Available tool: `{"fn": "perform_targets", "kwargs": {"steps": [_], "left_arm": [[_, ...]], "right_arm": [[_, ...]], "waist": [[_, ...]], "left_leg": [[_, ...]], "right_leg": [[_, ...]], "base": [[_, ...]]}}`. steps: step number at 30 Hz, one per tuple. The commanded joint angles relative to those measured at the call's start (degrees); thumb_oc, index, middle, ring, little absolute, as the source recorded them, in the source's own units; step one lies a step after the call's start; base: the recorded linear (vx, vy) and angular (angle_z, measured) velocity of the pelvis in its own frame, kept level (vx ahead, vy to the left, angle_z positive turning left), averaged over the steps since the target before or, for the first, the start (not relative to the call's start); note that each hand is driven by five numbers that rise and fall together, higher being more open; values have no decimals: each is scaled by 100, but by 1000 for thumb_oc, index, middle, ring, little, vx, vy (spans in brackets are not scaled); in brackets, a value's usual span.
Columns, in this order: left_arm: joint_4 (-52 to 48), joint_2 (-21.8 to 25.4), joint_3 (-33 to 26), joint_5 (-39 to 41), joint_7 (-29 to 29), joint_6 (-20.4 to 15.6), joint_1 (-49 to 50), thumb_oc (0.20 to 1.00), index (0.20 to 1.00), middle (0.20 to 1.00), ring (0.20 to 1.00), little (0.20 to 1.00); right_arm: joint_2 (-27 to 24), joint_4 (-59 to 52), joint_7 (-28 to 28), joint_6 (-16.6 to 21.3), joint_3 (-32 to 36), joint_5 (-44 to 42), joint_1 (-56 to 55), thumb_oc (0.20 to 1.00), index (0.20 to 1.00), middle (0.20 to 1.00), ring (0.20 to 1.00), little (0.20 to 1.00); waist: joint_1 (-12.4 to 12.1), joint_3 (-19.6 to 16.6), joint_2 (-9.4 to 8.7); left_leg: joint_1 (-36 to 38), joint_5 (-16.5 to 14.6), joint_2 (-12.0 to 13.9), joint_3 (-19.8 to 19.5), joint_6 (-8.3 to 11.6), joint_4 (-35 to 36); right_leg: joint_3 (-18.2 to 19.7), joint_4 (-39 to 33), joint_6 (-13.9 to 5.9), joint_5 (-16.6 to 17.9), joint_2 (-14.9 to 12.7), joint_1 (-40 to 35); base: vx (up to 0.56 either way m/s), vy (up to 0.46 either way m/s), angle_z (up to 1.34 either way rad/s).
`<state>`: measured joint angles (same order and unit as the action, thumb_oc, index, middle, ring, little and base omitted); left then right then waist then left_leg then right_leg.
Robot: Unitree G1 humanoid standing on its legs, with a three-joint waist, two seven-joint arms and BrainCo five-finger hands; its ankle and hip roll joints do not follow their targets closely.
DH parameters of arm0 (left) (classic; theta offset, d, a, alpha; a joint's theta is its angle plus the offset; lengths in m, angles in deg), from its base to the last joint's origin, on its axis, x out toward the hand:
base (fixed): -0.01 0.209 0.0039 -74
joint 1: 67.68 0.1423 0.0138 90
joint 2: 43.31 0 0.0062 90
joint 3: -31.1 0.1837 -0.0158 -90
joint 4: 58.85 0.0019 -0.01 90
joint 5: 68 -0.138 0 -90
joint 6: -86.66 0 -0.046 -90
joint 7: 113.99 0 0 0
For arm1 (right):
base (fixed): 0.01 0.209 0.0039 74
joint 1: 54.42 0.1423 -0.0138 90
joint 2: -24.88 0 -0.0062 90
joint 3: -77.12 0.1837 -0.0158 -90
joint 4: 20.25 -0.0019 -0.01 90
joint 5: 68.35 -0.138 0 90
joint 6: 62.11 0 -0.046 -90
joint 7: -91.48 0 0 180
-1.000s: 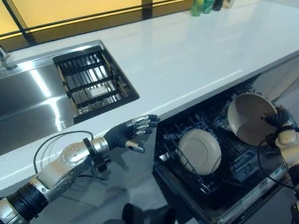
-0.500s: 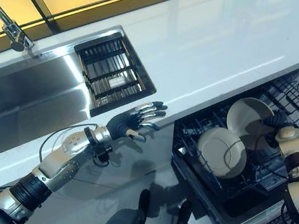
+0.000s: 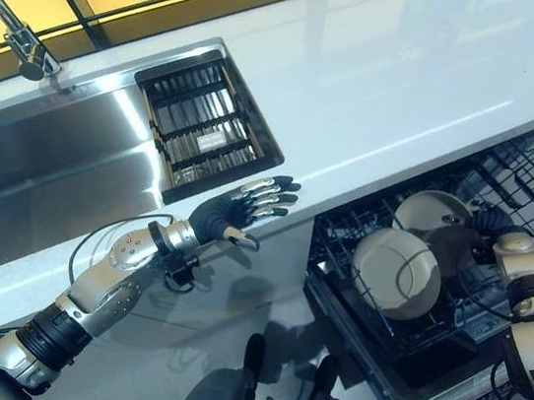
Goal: Pick up plates and place into dishwasher.
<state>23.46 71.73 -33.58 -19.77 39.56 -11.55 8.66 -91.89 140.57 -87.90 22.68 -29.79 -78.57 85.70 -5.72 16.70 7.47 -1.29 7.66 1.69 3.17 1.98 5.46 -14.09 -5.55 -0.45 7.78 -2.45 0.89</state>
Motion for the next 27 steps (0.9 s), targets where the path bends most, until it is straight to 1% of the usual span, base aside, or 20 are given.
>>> {"fn": "perform_targets", "kwargs": {"steps": [1,2,3,4,6,7,9,10,11,14,16,19,20,21,23,24,25,26,27], "left_arm": [[-290,-153,21,-52,-157,-195,-93,1000,1000,1000,1000,1000],[-253,-235,52,-109,-163,-225,-52,1000,1000,1000,1000,1000],[-249,-244,66,-114,-157,-228,-51,1000,1000,1000,1000,1000],[-222,-315,125,-117,-111,-247,-60,1000,1000,1000,1000,1000],[-189,-406,205,-102,-42,-276,-74,1000,1000,1000,1000,1000],[-140,-530,307,-132,25,-292,-106,1000,1000,1000,1000,1000],[-46,-668,439,-239,110,-340,-105,1000,1000,1000,1000,1000],[-16,-741,540,-257,173,-352,-130,1000,1000,1000,1000,1000],[4,-814,620,-271,224,-355,-149,1000,1000,1000,1000,1000],[83,-909,796,-226,309,-462,-243,1000,1000,1000,1000,1000],[98,-946,894,-96,400,-565,-370,1000,1000,1000,1000,1000],[120,-958,964,-3,586,-750,-617,1000,1000,1000,1000,1000],[121,-955,970,-2,613,-782,-671,1000,1000,1000,1000,1000],[117,-945,981,26,655,-839,-778,1000,1000,1000,1000,1000],[155,-948,988,66,723,-923,-908,1000,1000,1000,1000,1000],[169,-966,998,67,767,-957,-952,1000,1000,1000,1000,1000],[188,-983,1006,56,797,-997,-998,1000,1000,1000,1000,1000],[220,-1015,1012,39,773,-1044,-1029,1000,1000,1000,1000,1000],[209,-1032,1009,20,767,-1050,-1036,1000,1000,1000,1000,1000]], "right_arm": [[-260,-455,937,553,12,-420,146,1000,1000,1000,1000,1000],[-232,-526,1264,637,182,-546,27,1000,1000,1000,1000,1000],[-227,-548,1315,643,219,-572,-7,1000,1000,1000,1000,1000],[-149,-600,1767,823,394,-528,-109,1000,1000,1000,1000,1000],[-100,-725,2121,876,549,-442,-184,1000,1000,1000,1000,1000],[-44,-747,2545,891,685,-264,-239,1000,1000,1000,1000,1000],[35,-783,3041,944,857,-127,-327,1000,1000,1000,1000,1000],[106,-824,3257,933,935,-137,-377,1000,1000,1000,1000,1000],[172,-847,3351,976,995,-197,-415,1000,1000,1000,1000,1000],[265,-758,3418,982,1143,-67,-460,1000,1000,1000,1000,1000],[285,-572,3424,952,1152,-222,-382,1000,1000,1000,1000,1000],[376,-302,3225,878,1140,-631,-119,1000,1000,1000,1000,1000],[382,-263,3208,856,1119,-708,-51,1000,1000,1000,1000,1000],[398,-179,3156,815,1091,-902,79,1000,1000,1000,1000,1000],[432,-50,3119,767,1049,-1027,284,1000,1000,1000,1000,1000],[457,-3,3051,837,1012,-1066,372,1000,1000,1000,1000,1000],[505,19,2845,880,953,-1256,471,1000,1000,1000,1000,1000],[553,57,2680,844,893,-1428,562,1000,1000,1000,1000,1000],[573,91,2609,834,871,-1462,600,1000,1000,1000,1000,1000]], "waist": [[-48,144,-113],[0,126,-127],[-2,122,-132],[47,120,-142],[100,140,-149],[156,174,-151],[205,213,-144],[237,229,-139],[264,229,-126],[297,263,-82],[314,353,-44],[303,620,-4],[301,661,4],[301,809,51],[313,948,93],[316,998,109],[316,1061,122],[318,1115,137],[315,1137,147]], "left_leg": [[-6,-994,95,178,139,-607],[2,-1081,84,211,107,-763],[-1,-1108,84,219,100,-804],[2,-1226,74,248,57,-1000],[-33,-1365,80,286,14,-1292],[-82,-1517,73,312,-21,-1617],[-145,-1742,71,339,-90,-2035],[-163,-1856,57,349,-144,-2201],[-170,-1947,54,382,-176,-2327],[-256,-2190,-1,422,-263,-2701],[-446,-2439,-82,480,-361,-3165],[-1042,-2802,-170,428,-528,-4061],[-1184,-2840,-182,406,-552,-4211],[-1435,-2980,-191,360,-599,-4563],[-1781,-3088,-213,341,-657,-4970],[-1911,-3127,-240,333,-685,-5110],[-2051,-3160,-265,326,-721,-5255],[-2202,-3179,-275,318,-740,-5400],[-2280,-3191,-276,323,-746,-5485]], "right_leg": [[24,349,-431,-606,-517,48],[41,504,-408,-684,-532,41],[48,542,-407,-705,-538,45],[66,739,-381,-801,-562,46],[91,1001,-342,-919,-601,89],[114,1220,-295,-1015,-633,117],[172,1510,-242,-1163,-649,134],[216,1658,-224,-1241,-653,148],[249,1756,-207,-1308,-660,156],[315,2104,-179,-1495,-688,231],[328,2534,-116,-1680,-724,398],[361,3468,-17,-1963,-794,984],[368,3644,1,-2005,-819,1126],[414,4049,36,-2147,-871,1401],[479,4492,87,-2262,-944,1792],[509,4644,106,-2302,-965,1942],[532,4815,131,-2344,-993,2112],[563,5002,157,-2392,-1017,2291],[580,5092,170,-2412,-1035,2382]], "base": [[5,135,-4],[7,103,-6],[0,148,-10],[-11,116,-11],[-12,142,-11],[12,149,-6],[39,144,-4],[55,139,-15],[44,135,-24],[-6,123,-12],[-94,107,-10],[-188,53,-13],[-279,19,-7],[-254,22,-4],[-219,17,-6],[-156,2,-9],[-153,-2,-7],[-127,-6,-6],[-86,-9,-5]]}}
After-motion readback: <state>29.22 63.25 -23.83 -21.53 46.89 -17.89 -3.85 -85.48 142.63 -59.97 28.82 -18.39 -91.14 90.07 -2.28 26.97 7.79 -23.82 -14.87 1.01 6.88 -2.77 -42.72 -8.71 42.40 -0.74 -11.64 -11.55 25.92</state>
